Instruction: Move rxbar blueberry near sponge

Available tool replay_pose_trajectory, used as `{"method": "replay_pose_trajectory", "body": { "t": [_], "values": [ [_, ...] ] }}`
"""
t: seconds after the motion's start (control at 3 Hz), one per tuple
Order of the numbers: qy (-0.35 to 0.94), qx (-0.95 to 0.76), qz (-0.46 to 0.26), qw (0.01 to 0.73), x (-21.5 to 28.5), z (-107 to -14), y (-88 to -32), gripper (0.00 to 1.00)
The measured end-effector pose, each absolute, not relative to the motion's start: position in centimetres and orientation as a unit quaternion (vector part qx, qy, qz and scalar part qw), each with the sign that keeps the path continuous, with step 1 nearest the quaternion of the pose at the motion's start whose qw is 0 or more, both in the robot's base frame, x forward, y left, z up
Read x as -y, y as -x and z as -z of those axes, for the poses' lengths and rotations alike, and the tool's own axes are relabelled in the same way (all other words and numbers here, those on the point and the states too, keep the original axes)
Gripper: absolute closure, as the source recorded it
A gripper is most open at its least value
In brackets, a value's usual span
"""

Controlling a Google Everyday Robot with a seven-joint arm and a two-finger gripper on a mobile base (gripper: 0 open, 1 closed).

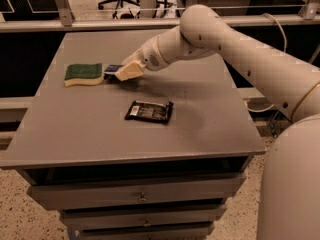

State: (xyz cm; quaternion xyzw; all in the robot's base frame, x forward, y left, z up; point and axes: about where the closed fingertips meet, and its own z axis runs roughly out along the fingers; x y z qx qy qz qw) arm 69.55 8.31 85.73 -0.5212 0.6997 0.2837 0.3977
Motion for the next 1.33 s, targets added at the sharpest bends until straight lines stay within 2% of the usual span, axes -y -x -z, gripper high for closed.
{"method": "replay_pose_trajectory", "body": {
  "t": [1.0,1.33],
  "values": [
    [0.568,-0.669,-0.329,0.350,-11.7,-85.1,-64.5,0.13],
    [0.570,-0.666,-0.328,0.351,-11.7,-85.1,-64.0,0.00]
  ]
}}
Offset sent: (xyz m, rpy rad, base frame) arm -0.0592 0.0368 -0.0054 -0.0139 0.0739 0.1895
